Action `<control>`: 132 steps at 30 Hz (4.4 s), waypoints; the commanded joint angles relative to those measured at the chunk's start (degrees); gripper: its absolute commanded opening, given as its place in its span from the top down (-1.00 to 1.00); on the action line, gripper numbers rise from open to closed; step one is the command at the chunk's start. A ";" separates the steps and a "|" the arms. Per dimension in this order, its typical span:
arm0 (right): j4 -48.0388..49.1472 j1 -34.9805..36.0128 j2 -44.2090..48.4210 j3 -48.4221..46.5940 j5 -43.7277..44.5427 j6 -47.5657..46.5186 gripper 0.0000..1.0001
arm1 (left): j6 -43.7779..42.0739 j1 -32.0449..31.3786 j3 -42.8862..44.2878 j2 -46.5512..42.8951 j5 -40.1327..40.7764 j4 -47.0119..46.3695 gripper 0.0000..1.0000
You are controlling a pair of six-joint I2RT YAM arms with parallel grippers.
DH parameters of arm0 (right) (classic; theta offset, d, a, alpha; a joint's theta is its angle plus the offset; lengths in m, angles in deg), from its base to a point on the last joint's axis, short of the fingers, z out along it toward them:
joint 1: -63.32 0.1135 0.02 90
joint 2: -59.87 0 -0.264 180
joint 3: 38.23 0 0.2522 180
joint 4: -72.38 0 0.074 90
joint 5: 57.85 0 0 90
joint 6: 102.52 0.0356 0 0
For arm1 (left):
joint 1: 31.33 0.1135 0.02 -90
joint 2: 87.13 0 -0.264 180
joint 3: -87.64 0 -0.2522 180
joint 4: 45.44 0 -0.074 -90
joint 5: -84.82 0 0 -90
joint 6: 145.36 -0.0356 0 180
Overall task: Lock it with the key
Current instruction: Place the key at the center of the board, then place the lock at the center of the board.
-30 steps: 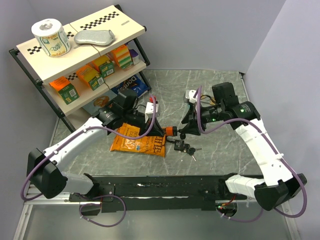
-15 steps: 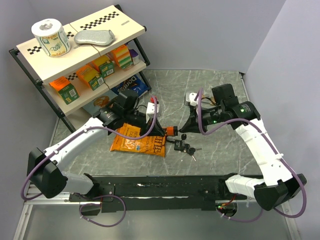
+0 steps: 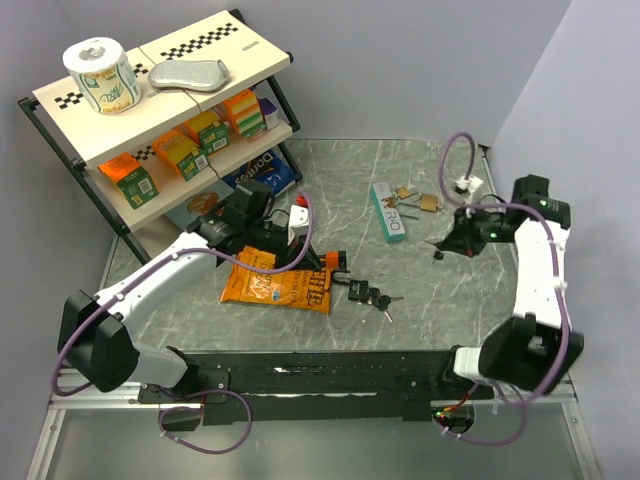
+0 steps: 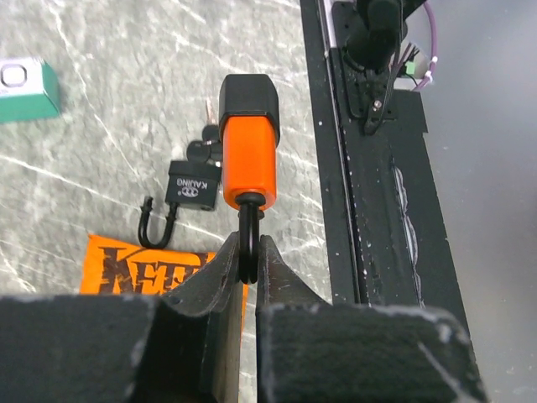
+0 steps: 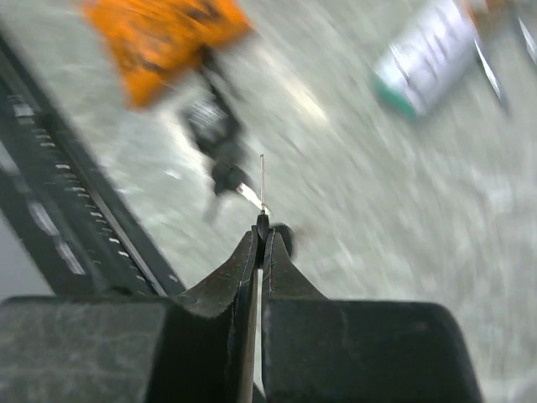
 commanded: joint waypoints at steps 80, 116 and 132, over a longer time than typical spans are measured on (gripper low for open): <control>49.66 55.31 20.85 32.09 31.09 -6.10 0.27 | 39.20 -5.45 14.24 22.44 -5.21 -2.54 0.86; 46.92 -4.63 -11.67 26.03 36.19 29.33 0.84 | 38.23 4.66 -7.98 -8.32 32.68 -26.96 -0.93; 43.42 -5.16 -15.55 19.61 31.63 29.69 -0.54 | 34.37 4.75 -7.56 -7.01 28.64 -22.33 -0.93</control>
